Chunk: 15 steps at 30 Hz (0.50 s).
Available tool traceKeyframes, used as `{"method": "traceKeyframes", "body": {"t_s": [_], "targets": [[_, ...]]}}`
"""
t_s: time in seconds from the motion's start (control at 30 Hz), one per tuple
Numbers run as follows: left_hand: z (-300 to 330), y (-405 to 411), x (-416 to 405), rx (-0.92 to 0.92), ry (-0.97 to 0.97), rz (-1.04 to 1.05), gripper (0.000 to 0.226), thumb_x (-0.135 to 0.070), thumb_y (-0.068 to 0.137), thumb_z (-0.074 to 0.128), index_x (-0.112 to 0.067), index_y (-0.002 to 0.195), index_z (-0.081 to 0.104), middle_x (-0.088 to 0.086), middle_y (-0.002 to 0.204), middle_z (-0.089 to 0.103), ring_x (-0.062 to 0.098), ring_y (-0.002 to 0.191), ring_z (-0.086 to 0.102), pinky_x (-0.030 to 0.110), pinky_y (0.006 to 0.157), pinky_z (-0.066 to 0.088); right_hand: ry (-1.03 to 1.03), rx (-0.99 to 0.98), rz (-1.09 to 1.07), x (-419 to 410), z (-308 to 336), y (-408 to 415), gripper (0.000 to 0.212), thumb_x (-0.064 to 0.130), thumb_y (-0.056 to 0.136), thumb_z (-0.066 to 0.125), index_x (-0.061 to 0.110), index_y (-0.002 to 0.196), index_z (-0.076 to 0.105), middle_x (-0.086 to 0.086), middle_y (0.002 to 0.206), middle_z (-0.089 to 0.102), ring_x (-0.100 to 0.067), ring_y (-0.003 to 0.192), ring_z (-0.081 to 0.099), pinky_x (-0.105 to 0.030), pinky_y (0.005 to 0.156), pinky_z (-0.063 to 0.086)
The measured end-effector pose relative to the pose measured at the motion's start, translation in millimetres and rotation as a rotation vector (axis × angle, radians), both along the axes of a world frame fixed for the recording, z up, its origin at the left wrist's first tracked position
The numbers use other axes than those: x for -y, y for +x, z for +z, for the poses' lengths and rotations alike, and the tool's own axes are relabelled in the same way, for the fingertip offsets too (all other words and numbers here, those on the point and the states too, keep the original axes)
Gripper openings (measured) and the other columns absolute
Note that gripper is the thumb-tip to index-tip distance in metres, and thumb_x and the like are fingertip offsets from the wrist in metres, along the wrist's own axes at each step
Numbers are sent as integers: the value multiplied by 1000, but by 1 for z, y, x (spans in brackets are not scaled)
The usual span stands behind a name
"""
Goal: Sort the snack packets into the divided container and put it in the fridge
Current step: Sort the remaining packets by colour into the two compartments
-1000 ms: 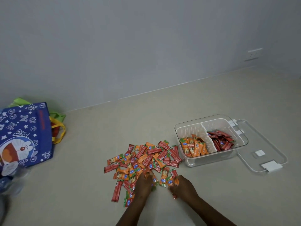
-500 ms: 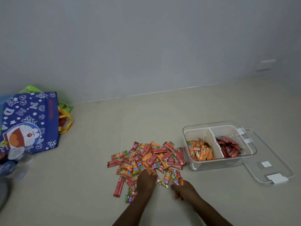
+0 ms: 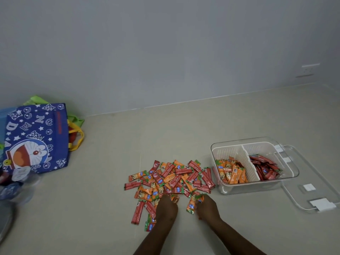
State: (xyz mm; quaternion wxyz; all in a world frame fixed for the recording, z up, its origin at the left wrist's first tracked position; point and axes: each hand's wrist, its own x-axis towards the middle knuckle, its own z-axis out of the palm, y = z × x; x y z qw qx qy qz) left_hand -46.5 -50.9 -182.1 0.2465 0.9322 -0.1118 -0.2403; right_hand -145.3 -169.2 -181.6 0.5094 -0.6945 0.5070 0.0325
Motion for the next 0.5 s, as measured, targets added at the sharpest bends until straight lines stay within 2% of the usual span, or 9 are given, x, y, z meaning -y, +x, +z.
{"method": "traceKeyframes", "body": {"t_s": [0.07,0.13,0.2,0.27,0.33,0.4,0.5], "targets": [[-1,-1,-6,-44,-36,-12,31,-22,95,49,-11,124,54,7,122,62,24,109,58,28,85,48,-164,-87,58,-4,-4,10,31,27,87,64,7,109,59,-9,107,68,-22,98,65,-30,82,51],[0,-3,-14,-84,-118,-16,33,-23,98,45,-13,128,54,4,127,61,22,113,57,28,90,46,-233,-135,72,-9,-2,15,44,39,81,70,10,111,57,-5,108,67,-20,100,65,-28,81,49],[5,-1,-22,-111,-203,15,32,-21,100,42,-16,129,56,-1,123,61,18,109,58,25,87,47,-281,-182,116,-13,0,22,45,45,79,69,15,111,56,-1,106,67,-19,98,65,-28,79,49],[10,8,-29,-139,-283,104,31,-23,100,45,-18,127,58,-3,118,64,17,102,59,29,86,51,-301,-225,218,-13,1,28,38,43,82,64,17,109,59,1,105,68,-17,97,66,-27,80,51],[15,21,-34,-154,-349,228,33,-28,98,49,-17,129,55,-2,117,63,23,102,62,35,84,53,-262,-256,303,-12,-2,34,34,38,82,61,16,107,63,-1,105,69,-18,95,66,-27,81,51],[17,35,-36,-192,-383,346,41,-29,97,51,-13,135,46,6,119,64,28,102,64,34,75,55,-173,-209,338,-12,0,38,30,34,81,63,14,103,64,-3,102,68,-18,88,63,-25,76,49],[25,56,-35,-196,-383,389,47,-27,96,54,-10,138,40,11,129,58,23,104,60,27,71,50,43,-23,225,-15,10,35,9,23,83,61,16,79,58,-2,79,60,-17,69,55,-25,64,42]]}}
